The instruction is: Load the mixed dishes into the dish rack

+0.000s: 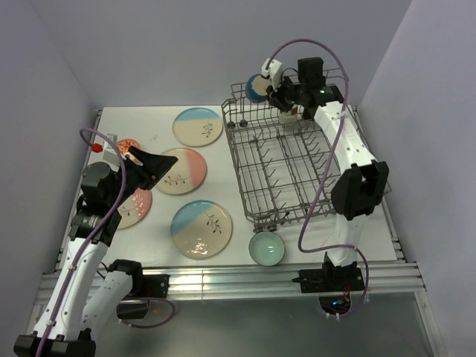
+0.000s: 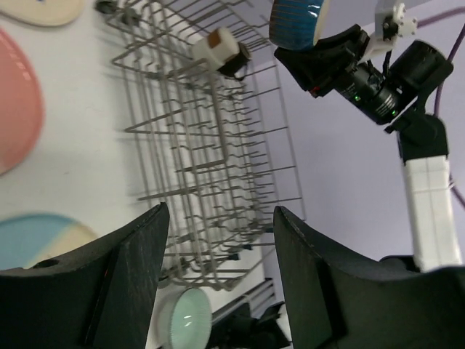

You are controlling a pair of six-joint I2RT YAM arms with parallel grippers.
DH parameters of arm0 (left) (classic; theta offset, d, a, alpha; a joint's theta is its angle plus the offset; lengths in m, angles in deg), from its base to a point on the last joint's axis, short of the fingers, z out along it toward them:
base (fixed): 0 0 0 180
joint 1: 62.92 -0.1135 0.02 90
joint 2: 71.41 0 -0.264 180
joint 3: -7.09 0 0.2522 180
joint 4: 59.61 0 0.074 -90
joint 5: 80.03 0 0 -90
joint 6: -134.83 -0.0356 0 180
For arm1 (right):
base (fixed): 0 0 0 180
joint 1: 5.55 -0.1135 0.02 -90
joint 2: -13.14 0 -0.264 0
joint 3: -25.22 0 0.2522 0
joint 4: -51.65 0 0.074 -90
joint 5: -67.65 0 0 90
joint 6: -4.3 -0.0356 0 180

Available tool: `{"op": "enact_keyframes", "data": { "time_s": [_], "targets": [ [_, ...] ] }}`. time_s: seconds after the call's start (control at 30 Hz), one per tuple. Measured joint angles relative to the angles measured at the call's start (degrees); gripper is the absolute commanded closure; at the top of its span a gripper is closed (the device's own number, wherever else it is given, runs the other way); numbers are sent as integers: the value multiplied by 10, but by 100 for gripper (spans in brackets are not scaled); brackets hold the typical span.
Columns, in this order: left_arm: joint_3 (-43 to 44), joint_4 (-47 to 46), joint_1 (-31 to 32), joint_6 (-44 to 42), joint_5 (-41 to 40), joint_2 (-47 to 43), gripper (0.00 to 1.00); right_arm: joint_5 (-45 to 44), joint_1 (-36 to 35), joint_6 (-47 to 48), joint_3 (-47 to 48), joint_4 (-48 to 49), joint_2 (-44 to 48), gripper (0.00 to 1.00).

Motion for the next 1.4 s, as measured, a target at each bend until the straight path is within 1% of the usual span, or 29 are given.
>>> {"op": "enact_keyframes", "data": {
  "time_s": [0.1,0.23,0.3,0.43,0.8,0.97,1.13,1.4],
  "targets": [
    [-5,31,0,-27,-16,-9,35,-35,-4,64,21,-37,-52,100],
    [-31,43,0,-38,-29,-29,35,-65,-5,128,36,-83,-108,100],
    [-44,49,0,-39,-34,-37,35,-77,-6,154,55,-103,-138,100],
    [-56,62,0,-48,-41,-40,34,-99,-7,186,80,-107,-169,100],
    [-61,73,0,-68,-48,-28,34,-150,-16,207,120,-67,-233,100],
    [-67,73,0,-72,-48,-5,34,-174,-18,199,124,-43,-271,100],
    [-67,72,0,-77,-48,10,34,-187,-19,199,124,-26,-282,100],
    [-67,63,0,-77,-45,34,34,-184,-22,212,124,-26,-282,93]
  ]
}}
